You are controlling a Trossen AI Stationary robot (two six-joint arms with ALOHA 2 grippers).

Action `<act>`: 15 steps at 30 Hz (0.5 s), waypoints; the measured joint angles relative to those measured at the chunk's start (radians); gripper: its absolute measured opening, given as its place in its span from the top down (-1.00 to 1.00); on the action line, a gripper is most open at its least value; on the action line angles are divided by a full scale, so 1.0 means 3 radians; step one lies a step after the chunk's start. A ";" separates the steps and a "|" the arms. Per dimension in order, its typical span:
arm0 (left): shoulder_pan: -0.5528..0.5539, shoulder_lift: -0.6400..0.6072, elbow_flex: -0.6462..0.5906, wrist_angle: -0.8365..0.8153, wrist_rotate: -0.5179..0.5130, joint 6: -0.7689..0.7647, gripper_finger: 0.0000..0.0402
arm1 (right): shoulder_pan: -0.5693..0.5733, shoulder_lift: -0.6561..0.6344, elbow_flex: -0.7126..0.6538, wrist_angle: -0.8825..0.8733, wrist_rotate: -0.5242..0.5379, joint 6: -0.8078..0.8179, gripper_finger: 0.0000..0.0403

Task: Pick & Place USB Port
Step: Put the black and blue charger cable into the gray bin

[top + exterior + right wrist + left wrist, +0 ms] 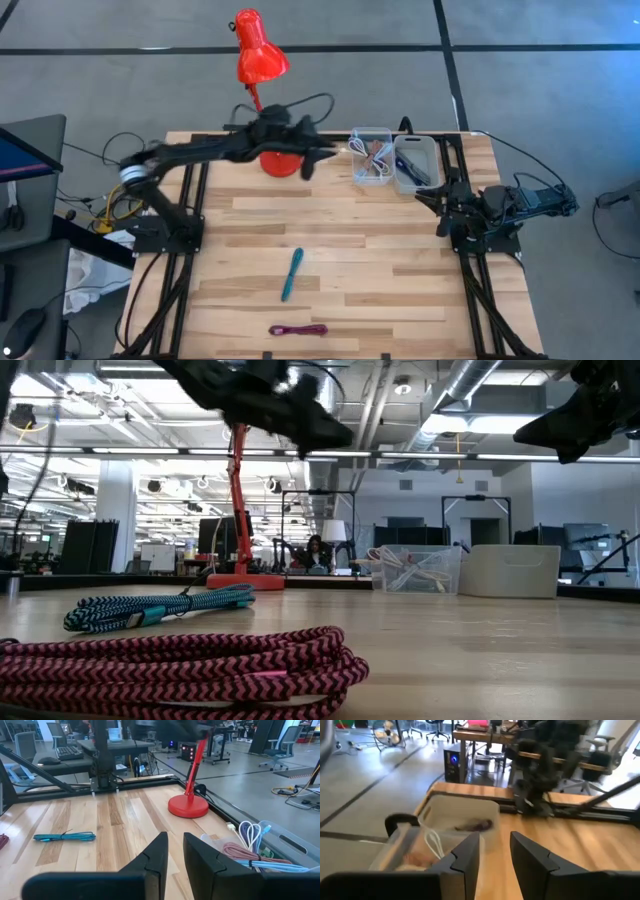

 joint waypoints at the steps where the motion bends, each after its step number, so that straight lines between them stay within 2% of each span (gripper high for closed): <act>1: -0.0016 -0.0161 -0.0157 -0.0007 -0.0002 -0.0008 0.46 | 0.0000 0.0000 0.0000 0.0000 0.0001 0.0000 0.73; 8: -0.0188 -0.1222 -0.1231 -0.0019 -0.0035 -0.0554 0.46 | 0.0000 0.0000 0.0000 -0.0001 0.0000 0.0000 0.73; 15: -0.0711 -0.1740 -0.1950 -0.0042 -0.0649 -0.1255 0.46 | 0.0000 0.0001 0.0000 -0.0003 0.0000 0.0000 0.73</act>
